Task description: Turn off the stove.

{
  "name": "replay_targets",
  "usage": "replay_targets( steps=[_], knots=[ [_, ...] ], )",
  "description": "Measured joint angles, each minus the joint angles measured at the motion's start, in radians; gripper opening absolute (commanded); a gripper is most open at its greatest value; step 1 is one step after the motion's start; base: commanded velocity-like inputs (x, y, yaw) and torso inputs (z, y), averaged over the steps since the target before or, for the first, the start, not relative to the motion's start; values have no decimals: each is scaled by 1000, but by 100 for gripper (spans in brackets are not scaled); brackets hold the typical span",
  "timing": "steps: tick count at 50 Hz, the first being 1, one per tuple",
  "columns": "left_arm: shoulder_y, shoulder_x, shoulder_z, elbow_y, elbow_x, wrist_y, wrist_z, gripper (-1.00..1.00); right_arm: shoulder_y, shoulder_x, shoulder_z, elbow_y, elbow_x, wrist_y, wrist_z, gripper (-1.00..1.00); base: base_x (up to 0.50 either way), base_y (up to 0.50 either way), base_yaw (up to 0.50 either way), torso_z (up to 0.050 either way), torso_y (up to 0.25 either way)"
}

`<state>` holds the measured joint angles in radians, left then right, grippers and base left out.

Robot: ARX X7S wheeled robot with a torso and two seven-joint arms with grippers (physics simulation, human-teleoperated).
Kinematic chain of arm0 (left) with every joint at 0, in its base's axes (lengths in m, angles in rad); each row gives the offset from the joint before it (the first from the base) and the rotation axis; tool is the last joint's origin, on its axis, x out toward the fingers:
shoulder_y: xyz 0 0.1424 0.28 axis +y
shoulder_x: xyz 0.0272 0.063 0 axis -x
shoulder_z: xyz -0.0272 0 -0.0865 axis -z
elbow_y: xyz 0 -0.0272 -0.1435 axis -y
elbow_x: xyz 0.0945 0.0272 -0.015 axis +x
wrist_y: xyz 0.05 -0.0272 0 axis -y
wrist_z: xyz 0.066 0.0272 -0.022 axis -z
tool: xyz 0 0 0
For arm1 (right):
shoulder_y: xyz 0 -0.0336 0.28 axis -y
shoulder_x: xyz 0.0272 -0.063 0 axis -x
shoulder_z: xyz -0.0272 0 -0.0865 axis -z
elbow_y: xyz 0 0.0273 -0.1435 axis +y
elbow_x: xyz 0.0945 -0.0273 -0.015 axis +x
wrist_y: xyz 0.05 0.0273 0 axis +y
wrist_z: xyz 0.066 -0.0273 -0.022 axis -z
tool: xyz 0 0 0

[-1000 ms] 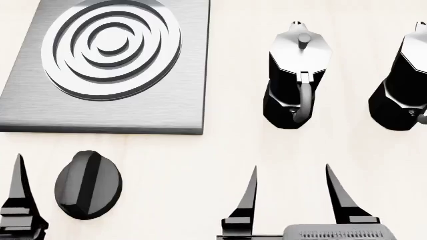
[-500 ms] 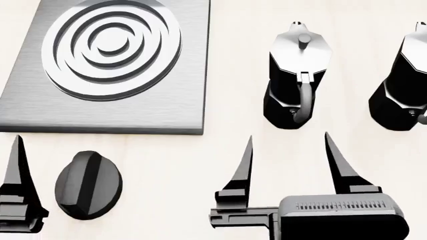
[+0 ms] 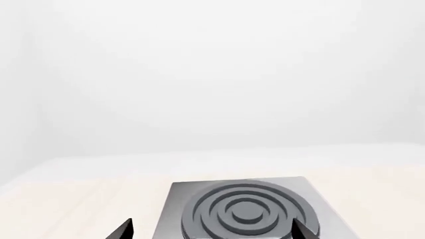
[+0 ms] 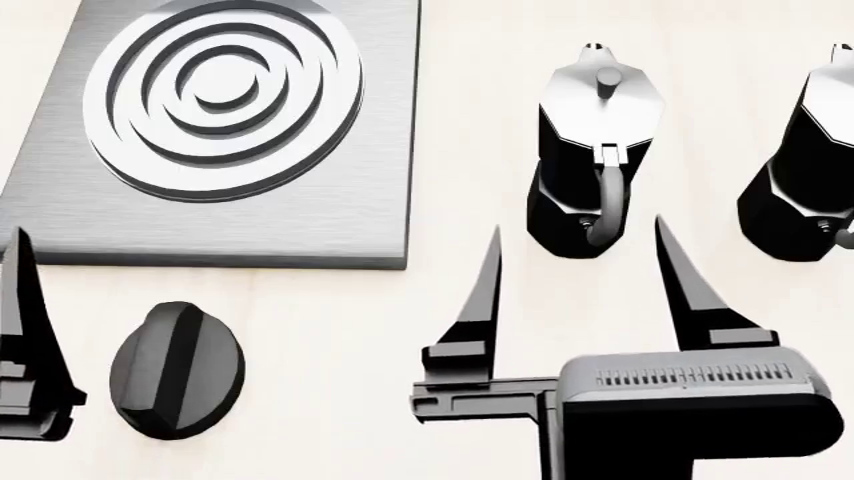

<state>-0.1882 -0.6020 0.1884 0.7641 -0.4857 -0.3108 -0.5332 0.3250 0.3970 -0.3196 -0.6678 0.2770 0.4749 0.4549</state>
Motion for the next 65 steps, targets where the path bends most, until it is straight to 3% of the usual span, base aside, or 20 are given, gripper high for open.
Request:
replay_targets(
  steps=[65],
  knots=[
    [-203, -23, -60, 88, -196, -135, -56, 100, 213, 19, 19, -128, 71, 178, 10, 100, 0, 0, 0, 0, 0]
  ],
)
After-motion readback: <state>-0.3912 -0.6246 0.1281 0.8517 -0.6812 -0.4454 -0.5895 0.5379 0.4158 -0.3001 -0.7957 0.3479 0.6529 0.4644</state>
